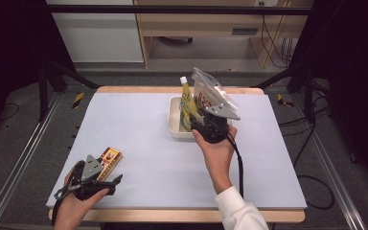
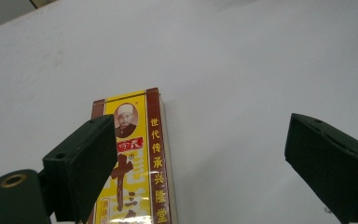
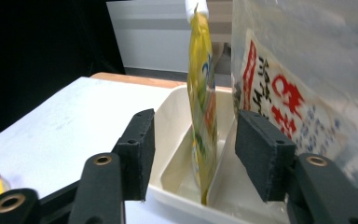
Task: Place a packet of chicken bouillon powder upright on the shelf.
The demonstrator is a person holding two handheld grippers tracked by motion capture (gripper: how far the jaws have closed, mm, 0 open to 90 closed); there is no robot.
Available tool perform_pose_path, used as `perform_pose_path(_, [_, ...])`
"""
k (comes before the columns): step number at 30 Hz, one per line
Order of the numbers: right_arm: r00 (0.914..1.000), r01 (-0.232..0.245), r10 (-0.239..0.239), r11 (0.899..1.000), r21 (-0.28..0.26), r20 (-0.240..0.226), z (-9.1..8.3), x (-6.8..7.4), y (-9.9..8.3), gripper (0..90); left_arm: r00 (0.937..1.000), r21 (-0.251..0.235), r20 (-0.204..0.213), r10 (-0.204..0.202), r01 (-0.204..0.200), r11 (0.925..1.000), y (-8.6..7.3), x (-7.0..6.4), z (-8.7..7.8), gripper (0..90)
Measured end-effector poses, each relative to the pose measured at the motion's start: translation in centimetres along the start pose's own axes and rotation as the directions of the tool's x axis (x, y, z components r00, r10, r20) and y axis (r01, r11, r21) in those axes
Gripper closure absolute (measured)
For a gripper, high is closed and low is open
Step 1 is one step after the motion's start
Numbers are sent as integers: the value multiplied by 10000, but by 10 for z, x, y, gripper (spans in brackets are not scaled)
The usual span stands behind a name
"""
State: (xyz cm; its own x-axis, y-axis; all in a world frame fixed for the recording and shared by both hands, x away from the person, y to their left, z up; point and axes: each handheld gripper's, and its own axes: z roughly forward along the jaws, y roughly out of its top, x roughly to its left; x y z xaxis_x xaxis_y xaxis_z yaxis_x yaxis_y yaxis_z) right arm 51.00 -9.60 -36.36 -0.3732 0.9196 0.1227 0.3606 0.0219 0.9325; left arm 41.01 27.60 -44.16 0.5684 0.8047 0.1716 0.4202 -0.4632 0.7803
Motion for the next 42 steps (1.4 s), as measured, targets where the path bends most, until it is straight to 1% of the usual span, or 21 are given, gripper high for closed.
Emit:
perform_pose_path(3, [9999, 161, -161, 9999, 62, -6, -5, -1, -7, 451, 10000, -10, -16, -20, 20, 10000, 0, 0, 0, 88])
perform_pose_path(5, [9997, 253, -252, 9996, 129, -53, -7, 0, -11, 440, 10000, 6, -52, 38, -38, 10000, 0, 1, 0, 87])
perform_pose_path(10, [9983, 506, -494, 9980, 376, -319, -9, 2, -24, 415, 10000, 4, -62, -29, 29, 10000, -1, 1, 0, 79])
perform_pose_path(15, [9965, 666, -632, 9958, 634, -542, -11, 2, -36, 393, 10000, 7, 16, -53, 53, 10000, -1, 2, -1, 71])
perform_pose_path(16, [9965, 627, -584, 9955, 711, -605, -11, 2, -39, 384, 10000, 14, -11, -48, 48, 10000, -1, 2, -1, 70])
perform_pose_path(18, [9955, 721, -662, 9936, 875, -682, -12, 1, -43, 370, 10000, 53, -39, -49, 50, 10000, -1, 2, -1, 69])
perform_pose_path(20, [9951, 754, -689, 9929, 926, -707, -13, 0, -47, 360, 10000, 122, -62, -36, 36, 9999, -1, 3, -1, 69])
perform_pose_path(22, [9947, 737, -656, 9918, 1043, -786, -14, -2, -50, 357, 9999, 164, -100, -8, 10, 9999, -1, 3, -1, 71])
perform_pose_path(26, [9935, 832, -721, 9881, 1296, -879, -16, -5, -55, 322, 9999, 143, -141, -87, 89, 9999, -1, 3, -1, 75])
perform_pose_path(30, [9931, 909, -794, 9863, 1379, -865, -21, -10, -62, 282, 9998, 244, -160, -89, 93, 9997, -1, 4, -1, 75])
perform_pose_path(34, [9939, 892, -768, 9820, 1667, -794, -23, -15, -68, 233, 9998, 401, -95, -181, 185, 9990, -1, 5, -2, 79])
perform_pose_path(36, [9926, 1065, -932, 9761, 1893, -778, -24, -17, -70, 208, 9995, 514, -77, -308, 312, 9982, -1, 6, -3, 79])
perform_pose_path(37, [9919, 1123, -983, 9745, 1943, -804, -25, -17, -71, 202, 9993, 611, -137, -357, 364, 9975, 0, 7, -3, 81])
perform_pose_path(39, [9905, 1220, -1063, 9720, 2011, -869, -27, -18, -73, 191, 9986, 900, -182, -492, 507, 9946, 1, 11, -3, 84])
perform_pose_path(42, [9866, 1500, -1325, 9665, 2084, -955, -32, -19, -74, 186, 9979, 1448, -209, -609, 633, 9874, 4, 18, -1, 84])
